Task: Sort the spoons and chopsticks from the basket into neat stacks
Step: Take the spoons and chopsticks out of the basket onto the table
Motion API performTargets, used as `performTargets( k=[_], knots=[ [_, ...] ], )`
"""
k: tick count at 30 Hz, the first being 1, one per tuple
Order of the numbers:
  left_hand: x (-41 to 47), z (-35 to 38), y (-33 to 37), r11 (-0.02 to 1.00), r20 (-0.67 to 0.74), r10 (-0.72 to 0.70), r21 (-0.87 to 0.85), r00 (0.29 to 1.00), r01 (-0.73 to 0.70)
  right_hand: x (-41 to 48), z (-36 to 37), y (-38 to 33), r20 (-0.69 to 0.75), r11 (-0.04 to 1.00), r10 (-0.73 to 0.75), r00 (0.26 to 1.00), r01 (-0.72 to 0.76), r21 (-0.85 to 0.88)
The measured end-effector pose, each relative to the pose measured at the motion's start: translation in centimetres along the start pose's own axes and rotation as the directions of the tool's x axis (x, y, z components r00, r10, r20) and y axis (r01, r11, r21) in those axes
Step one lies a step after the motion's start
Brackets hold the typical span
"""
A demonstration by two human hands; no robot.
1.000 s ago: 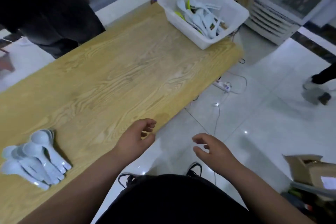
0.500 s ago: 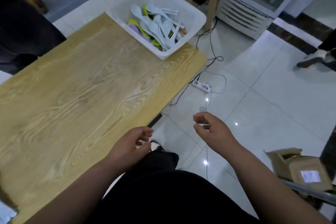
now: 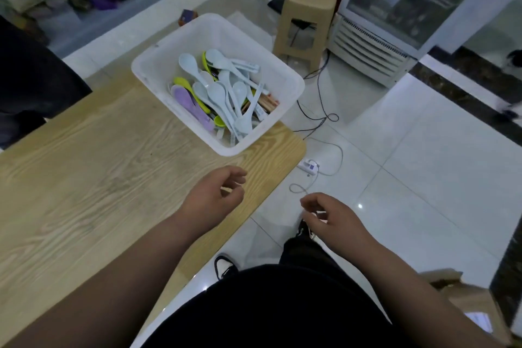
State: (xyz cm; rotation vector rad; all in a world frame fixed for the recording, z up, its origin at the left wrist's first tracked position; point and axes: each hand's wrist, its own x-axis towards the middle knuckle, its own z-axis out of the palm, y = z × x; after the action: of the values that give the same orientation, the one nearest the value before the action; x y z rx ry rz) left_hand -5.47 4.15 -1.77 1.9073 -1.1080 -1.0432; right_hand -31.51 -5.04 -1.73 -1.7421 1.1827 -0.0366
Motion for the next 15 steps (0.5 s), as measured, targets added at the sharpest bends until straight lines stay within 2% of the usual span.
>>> performTargets(
  k=[8, 15],
  knots=[
    [4.9, 3.0, 3.3, 0.985, -0.267, -0.171, -0.031, 0.949, 0.168, 14.5, -9.3, -4.0, 0.2, 0.962, -0.247, 0.948, 0.265, -0.067],
    [6.1, 5.8, 4.8, 0.956, -0.403, -0.289, -0.173, 0.869, 0.237, 24.4, -10.3, -9.5, 0.293, 0.896, -0.365, 0.884, 0.419, -0.149]
  ],
)
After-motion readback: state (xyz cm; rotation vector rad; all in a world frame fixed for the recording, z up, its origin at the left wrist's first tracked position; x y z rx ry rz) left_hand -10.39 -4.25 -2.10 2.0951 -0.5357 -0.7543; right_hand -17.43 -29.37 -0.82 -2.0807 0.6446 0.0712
